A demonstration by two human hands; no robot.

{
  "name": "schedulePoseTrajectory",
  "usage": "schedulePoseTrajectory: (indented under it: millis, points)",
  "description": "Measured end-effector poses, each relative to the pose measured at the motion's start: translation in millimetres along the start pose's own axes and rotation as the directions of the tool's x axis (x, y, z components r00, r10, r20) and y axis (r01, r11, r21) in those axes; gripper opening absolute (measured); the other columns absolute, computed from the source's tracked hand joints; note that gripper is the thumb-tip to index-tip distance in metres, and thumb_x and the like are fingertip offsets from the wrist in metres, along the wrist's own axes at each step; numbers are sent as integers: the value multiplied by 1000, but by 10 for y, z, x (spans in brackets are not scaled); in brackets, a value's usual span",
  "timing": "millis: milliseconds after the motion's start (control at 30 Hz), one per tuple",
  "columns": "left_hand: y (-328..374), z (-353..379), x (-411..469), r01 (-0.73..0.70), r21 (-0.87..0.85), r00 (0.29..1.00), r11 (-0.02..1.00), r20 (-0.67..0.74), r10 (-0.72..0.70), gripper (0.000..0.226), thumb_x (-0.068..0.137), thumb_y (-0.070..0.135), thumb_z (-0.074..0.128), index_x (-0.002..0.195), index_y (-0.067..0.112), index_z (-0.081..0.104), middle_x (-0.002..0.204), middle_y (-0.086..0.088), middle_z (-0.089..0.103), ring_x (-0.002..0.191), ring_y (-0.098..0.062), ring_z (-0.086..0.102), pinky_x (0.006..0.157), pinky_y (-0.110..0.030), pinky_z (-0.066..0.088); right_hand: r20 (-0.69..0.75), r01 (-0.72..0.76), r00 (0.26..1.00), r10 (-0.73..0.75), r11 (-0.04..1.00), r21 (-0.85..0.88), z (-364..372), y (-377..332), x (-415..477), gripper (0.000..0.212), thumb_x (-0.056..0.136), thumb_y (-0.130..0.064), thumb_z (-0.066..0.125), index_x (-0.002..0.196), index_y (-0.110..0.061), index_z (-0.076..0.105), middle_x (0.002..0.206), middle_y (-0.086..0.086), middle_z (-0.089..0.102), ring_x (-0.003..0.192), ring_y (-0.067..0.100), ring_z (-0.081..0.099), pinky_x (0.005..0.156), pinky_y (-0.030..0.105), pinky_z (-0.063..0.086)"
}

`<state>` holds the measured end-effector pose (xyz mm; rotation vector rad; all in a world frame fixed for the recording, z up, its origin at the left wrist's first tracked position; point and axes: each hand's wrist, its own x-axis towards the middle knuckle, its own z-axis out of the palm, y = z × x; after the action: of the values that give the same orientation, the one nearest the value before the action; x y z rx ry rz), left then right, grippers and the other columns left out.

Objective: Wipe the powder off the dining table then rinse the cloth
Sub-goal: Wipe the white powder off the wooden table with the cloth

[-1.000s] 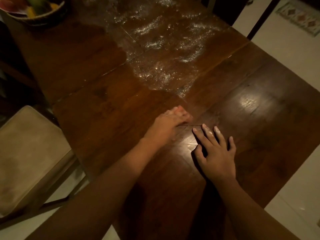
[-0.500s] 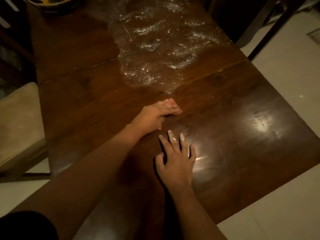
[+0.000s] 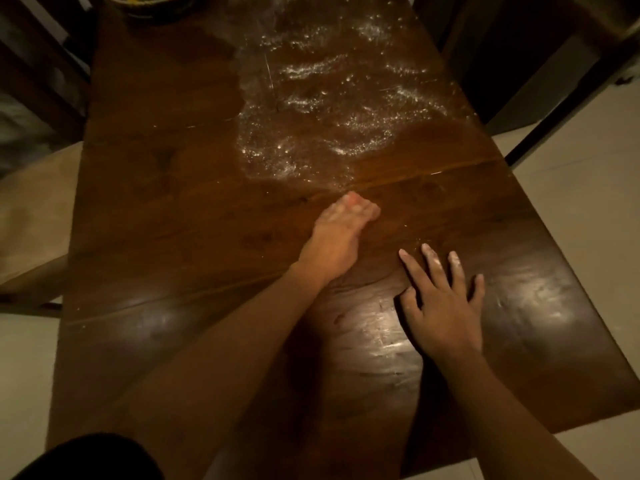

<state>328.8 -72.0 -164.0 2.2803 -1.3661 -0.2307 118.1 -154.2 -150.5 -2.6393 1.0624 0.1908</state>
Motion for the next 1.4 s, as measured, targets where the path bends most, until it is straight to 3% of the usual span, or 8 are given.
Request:
schedulePoseTrajectory:
  millis: [167, 400, 600, 767, 967, 1233, 1300, 1400]
  points:
    - [-198, -143, 89, -91, -47, 991, 995, 91, 95, 71, 85, -13, 43, 144, 26, 46, 153, 6, 39, 148, -18, 21, 122, -41, 15, 12, 6, 1000, -7, 1000, 19, -32, 29, 16, 61, 92, -52, 25, 150, -60, 8, 165, -20, 9, 154, 20, -3, 119, 62, 3]
    - [-54, 47, 536, 536, -132, 757, 834, -363, -544, 54, 91, -6, 42, 135, 21, 56, 143, -1, 53, 142, -27, 35, 116, -48, 30, 13, 90, 996, -90, 996, -14, -171, 251, 753, 60, 95, -52, 24, 150, -61, 2, 166, -19, 6, 154, 23, -8, 119, 63, -2]
    - [461, 221, 966, 186, -99, 978, 978, 110, -175, 63, 89, 33, 19, 148, 22, 39, 156, 4, 34, 150, -23, 14, 122, -41, 12, 26, 148, 989, -147, 989, -19, -362, 329, 1425, 59, 91, -51, 21, 149, -61, 10, 165, -20, 9, 154, 24, -5, 117, 63, -6]
    - [-165, -22, 821, 402, -30, 905, 915, -141, -402, 75, 79, -10, 57, 141, 30, 47, 149, 11, 43, 145, -13, 27, 122, -36, 20, 78, 369, 928, -364, 927, -60, -538, 510, 2033, 58, 92, -45, 25, 147, -61, 18, 164, -20, 17, 154, 21, 1, 120, 59, -1]
    - [-167, -11, 845, 617, -98, 730, 781, -300, -614, 64, 87, -4, 50, 144, 26, 47, 150, 5, 44, 146, -26, 25, 115, -49, 28, 10, 395, 918, -395, 917, -45, -563, 533, 2202, 59, 92, -39, 33, 148, -54, 29, 161, -23, 25, 154, 11, 6, 123, 51, 3]
    - [-20, 97, 778, 345, -12, 935, 938, -83, -345, 79, 73, -8, 52, 142, 31, 48, 151, 14, 35, 145, -14, 21, 119, -39, 23, 24, 332, 943, -333, 943, 21, -617, 487, 2250, 61, 92, -40, 36, 150, -53, 25, 163, -21, 17, 153, 7, 1, 123, 47, 0]
    - [-157, -14, 725, 459, 18, 886, 888, -83, -456, 95, 66, -16, 66, 140, 39, 45, 154, 17, 29, 144, -15, 25, 117, -41, 30, 34, 340, 939, -341, 940, 29, -627, 492, 2258, 61, 92, -41, 37, 151, -52, 23, 164, -21, 15, 153, 9, -1, 123, 49, -1]
    - [-188, -178, 529, 744, -176, 605, 644, -230, -762, 87, 68, -18, 66, 132, 40, 49, 142, 13, 41, 118, -29, 56, 72, -50, 60, 68, 373, 924, -376, 927, 43, -654, 532, 2277, 63, 92, -45, 30, 153, -49, 17, 165, -19, 10, 153, 12, -6, 122, 53, -1]
